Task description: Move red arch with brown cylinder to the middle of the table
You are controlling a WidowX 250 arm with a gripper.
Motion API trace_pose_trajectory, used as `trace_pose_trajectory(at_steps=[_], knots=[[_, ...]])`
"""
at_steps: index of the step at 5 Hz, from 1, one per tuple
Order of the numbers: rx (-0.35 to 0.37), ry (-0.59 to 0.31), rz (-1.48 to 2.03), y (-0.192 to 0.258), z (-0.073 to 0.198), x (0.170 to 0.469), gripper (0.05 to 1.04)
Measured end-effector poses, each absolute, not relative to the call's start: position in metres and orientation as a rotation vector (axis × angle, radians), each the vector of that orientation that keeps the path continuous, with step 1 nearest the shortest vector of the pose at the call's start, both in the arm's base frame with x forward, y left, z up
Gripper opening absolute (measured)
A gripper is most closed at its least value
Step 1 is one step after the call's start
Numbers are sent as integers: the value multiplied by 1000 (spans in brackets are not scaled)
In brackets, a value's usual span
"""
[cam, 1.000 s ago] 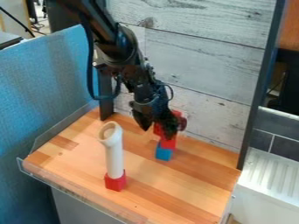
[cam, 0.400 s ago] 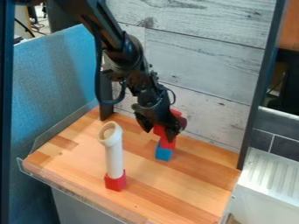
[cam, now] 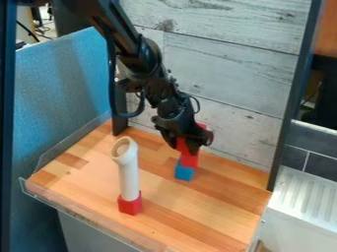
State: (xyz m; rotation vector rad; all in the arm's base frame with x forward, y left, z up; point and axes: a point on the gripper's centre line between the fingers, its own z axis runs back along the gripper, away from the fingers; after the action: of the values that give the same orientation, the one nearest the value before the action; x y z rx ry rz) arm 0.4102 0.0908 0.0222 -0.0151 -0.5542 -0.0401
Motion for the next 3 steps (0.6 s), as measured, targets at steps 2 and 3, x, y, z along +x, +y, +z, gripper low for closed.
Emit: trace_pose_trajectory(at_steps=[2,3], knots=[[-41,-606,-38,84,45,408,605],[-54,-617,-74,70,50,398,605]])
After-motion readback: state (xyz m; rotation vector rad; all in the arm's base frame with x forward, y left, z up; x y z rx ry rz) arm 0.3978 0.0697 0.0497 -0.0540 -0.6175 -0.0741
